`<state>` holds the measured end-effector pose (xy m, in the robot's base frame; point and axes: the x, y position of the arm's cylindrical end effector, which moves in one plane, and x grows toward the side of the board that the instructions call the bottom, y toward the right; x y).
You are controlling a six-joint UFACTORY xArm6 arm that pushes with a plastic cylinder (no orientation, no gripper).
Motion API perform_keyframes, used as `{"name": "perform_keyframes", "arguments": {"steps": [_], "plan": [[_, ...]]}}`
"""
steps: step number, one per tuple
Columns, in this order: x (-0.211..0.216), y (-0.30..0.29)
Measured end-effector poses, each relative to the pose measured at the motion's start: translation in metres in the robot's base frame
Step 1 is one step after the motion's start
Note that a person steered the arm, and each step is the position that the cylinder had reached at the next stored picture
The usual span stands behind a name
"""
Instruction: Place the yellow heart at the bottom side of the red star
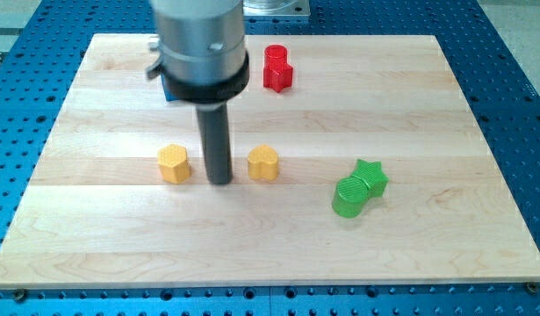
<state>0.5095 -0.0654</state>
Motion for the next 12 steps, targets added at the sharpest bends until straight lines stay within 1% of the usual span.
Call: {"name": "perform_keyframes", "arguments": {"steps": [1, 2, 3, 4, 5, 6, 7, 8, 9, 10, 12], "plan": [[-0.014, 0.046], [-0.088, 0.074], [-0.054, 0.080], [-0.035, 0.086], [-0.046, 0.120], [-0.098, 0.144], [-0.142, 0.141], [-0.141, 0.186], [-0.187, 0.175], [-0.173, 0.137], [-0.159, 0.187]]}}
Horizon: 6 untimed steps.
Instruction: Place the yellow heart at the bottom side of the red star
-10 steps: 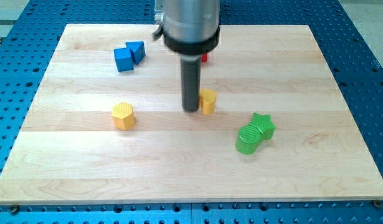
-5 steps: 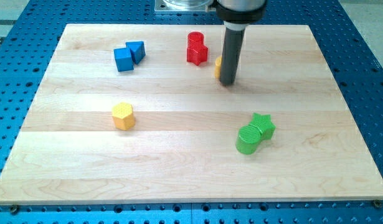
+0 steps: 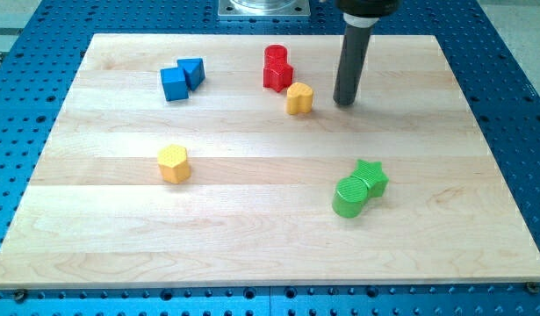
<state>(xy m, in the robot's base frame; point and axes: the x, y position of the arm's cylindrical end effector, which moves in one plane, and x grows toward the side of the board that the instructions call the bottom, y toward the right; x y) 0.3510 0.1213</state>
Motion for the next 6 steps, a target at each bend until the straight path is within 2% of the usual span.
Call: {"name": "perform_keyframes", "arguments": {"steps": [1, 3, 5, 6], "plan": [[0.003, -0.004], [0.007, -0.056], [0.074, -0.079], [0.059, -0.097]]}}
